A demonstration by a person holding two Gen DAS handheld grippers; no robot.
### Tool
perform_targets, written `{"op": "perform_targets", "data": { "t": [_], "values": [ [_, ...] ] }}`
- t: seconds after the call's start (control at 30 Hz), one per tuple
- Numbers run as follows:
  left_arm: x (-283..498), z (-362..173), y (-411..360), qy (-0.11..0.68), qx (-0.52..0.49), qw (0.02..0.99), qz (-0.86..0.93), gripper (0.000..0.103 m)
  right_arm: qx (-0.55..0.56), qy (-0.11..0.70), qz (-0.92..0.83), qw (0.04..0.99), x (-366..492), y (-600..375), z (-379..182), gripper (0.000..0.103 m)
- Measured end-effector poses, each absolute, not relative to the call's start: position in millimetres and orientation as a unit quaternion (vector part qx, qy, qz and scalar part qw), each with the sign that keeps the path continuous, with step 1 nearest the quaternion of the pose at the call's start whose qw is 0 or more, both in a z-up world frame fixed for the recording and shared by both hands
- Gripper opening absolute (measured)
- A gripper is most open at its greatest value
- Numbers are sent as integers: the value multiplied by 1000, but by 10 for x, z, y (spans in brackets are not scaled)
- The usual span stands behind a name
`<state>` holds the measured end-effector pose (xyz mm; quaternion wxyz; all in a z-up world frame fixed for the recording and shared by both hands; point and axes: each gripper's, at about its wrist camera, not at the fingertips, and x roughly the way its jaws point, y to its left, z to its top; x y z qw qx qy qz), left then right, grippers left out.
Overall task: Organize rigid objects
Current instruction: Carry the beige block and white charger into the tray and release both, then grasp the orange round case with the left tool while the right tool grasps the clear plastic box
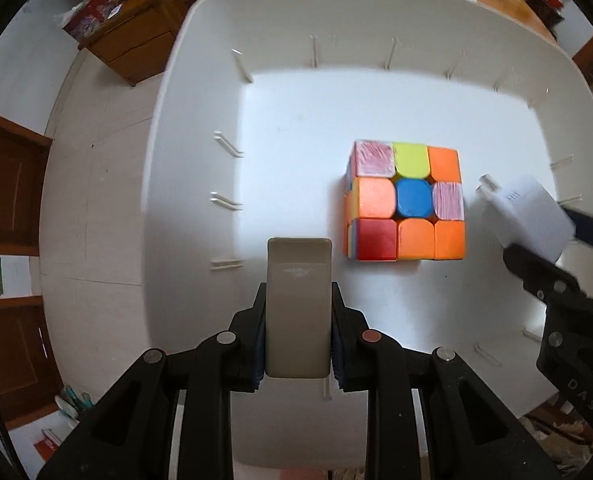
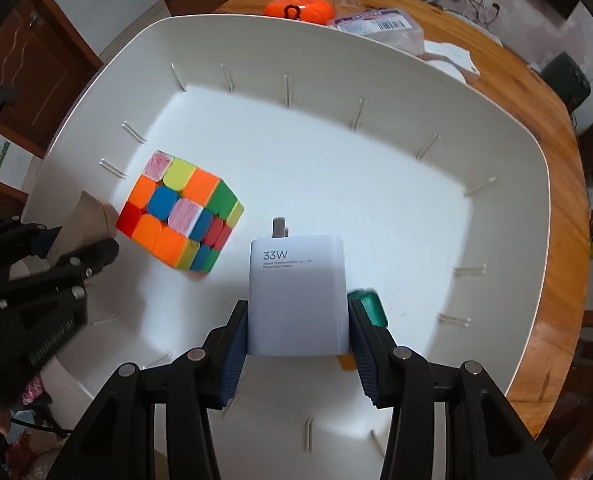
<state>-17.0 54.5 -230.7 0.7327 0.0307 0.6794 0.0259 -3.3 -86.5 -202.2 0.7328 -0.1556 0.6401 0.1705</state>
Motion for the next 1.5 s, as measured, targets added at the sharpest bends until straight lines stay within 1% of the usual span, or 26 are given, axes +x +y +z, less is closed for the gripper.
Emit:
{"op": "perform_targets", "data": {
  "t": [0.3, 0.33, 0.37, 0.4, 0.47, 0.5, 0.57, 0.6, 0.7, 0.77, 0.8, 0.83, 0.87, 1.1, 1.33, 1.5],
  "values": [
    [-147, -2512, 435, 691, 41, 721, 18, 28, -169, 641, 179, 727, -20, -762, -2108, 47],
    [-142, -2519, 437, 693, 40, 720, 17, 30, -170, 641, 181, 726, -34, -762, -2112, 50],
    [-146, -2525, 429, 694, 38, 719, 16, 35, -168, 640, 185, 727, -48, -761, -2107, 53],
    [-148, -2525, 421, 695, 34, 718, 11, 37, -168, 638, 186, 728, -61, -759, -2096, 55],
    [-143, -2516, 385, 693, 32, 720, 4, 43, -172, 627, 186, 736, -94, -763, -2059, 64],
    [-148, -2507, 362, 692, 35, 721, 3, 45, -174, 622, 187, 740, -109, -768, -2039, 64],
    [-169, -2494, 312, 691, 38, 722, -3, 52, -174, 618, 188, 743, -118, -784, -2012, 64],
    [-181, -2488, 286, 691, 40, 722, -5, 54, -172, 617, 191, 744, -126, -806, -1991, 64],
    [-226, -2451, 185, 689, 51, 723, -14, 64, -171, 612, 188, 749, -79, -803, -1964, 64],
    [-264, -2415, 101, 687, 59, 724, -25, 74, -163, 612, 189, 750, -45, -833, -1919, 64],
    [-281, -2397, 67, 684, 64, 726, -27, 77, -157, 614, 187, 751, -47, -867, -1910, 64],
    [-294, -2381, 31, 680, 72, 729, -25, 84, -154, 615, 186, 751, 14, -817, -1906, 64],
    [-291, -2357, -36, 675, 84, 733, -21, 87, -149, 615, 185, 752, 59, -836, -1909, 64],
    [-348, -2242, -104, 664, 91, 742, -12, 87, -129, 613, 174, 760, 112, -962, -1780, 64],
    [-290, -1927, -91, 653, 76, 754, -6, 87, -111, 598, 165, 777, 169, -1070, -1596, 64],
    [-155, -1767, 74, 649, 69, 758, -3, 87, -97, 594, 156, 783, 213, -1144, -1521, 64]
  ]
}}
